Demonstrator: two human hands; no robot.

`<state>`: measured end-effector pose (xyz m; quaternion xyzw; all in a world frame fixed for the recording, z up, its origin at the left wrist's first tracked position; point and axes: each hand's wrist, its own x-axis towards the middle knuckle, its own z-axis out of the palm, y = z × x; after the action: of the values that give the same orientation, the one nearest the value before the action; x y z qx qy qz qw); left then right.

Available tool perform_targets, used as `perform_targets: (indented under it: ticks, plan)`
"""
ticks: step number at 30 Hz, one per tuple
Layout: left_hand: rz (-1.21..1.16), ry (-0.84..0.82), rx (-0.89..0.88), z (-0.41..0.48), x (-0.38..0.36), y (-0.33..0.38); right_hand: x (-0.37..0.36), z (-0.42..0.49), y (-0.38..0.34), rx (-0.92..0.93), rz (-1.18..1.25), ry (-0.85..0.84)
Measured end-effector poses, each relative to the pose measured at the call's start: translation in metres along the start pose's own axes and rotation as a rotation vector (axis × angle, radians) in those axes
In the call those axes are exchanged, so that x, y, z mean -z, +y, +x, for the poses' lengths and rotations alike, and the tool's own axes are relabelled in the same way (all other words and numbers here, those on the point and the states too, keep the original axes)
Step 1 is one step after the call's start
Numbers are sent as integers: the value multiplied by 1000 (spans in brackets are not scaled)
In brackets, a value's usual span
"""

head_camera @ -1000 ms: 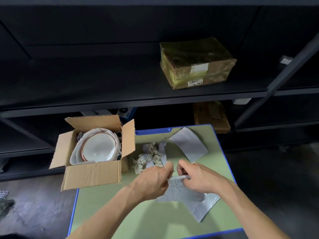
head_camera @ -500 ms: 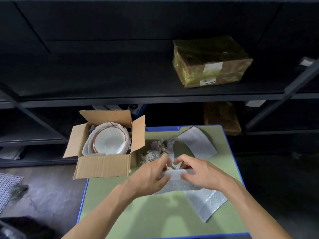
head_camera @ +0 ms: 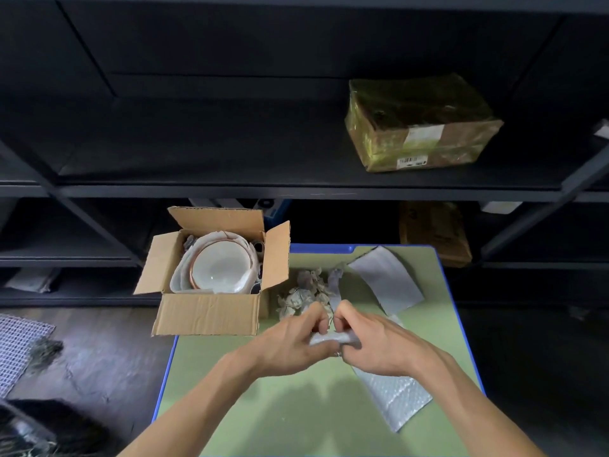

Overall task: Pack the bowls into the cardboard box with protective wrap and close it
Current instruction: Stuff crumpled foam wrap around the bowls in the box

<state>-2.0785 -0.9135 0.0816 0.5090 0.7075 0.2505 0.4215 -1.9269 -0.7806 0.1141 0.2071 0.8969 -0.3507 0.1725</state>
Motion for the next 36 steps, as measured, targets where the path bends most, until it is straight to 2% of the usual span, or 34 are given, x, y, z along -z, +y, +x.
perform_targets:
  ticks: [5, 8, 16, 21, 24, 28, 31, 33, 36]
  plan:
    - [0, -22, -33, -5, 9, -3, 4, -1, 4, -18, 124, -3]
    - [13, -9, 12, -9, 12, -3, 5, 3, 5, -54, 143, 22]
    - [193, 84, 81, -24, 15, -9, -12, 23, -23, -18, -108, 117]
    - [119, 121, 129, -39, 21, -2, -24, 26, -49, 16, -221, 298]
    - [154, 115, 158, -44, 35, 0, -27, 27, -58, 56, -222, 416]
    - [-26, 72, 158, -52, 60, -1, -26, 36, -81, 102, -228, 516]
    - [-181, 180, 156, -58, 76, -10, -23, 46, -101, 117, -139, 563]
    - [-292, 298, 180, -61, 85, -19, -23, 55, -112, 117, -34, 520]
    - [-503, 415, 222, -69, 99, -28, -27, 67, -130, 133, 57, 369]
